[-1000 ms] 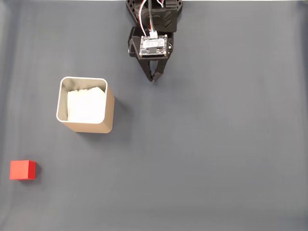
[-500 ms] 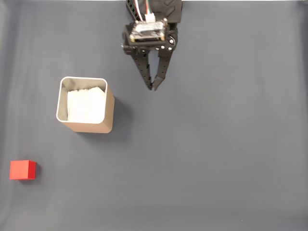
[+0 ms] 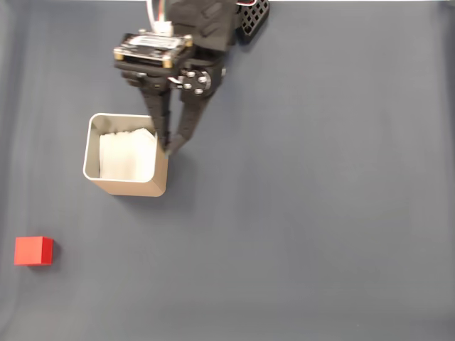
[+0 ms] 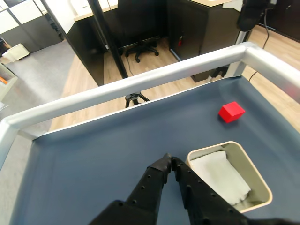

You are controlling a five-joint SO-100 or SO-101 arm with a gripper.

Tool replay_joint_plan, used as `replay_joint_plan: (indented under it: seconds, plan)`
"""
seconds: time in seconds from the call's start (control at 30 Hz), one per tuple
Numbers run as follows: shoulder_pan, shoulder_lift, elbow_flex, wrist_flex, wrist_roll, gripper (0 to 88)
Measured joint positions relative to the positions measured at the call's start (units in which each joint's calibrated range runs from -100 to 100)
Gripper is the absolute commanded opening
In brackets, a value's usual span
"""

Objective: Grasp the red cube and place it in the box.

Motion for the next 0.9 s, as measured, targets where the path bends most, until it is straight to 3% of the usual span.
replay_joint_plan:
  seconds: [0.53, 0.9]
  plan:
    - [12.78, 15.16, -12.11, 0.0, 1.86, 0.8]
    - [16.54, 28.8, -21.58, 0.0, 2.69, 2.2]
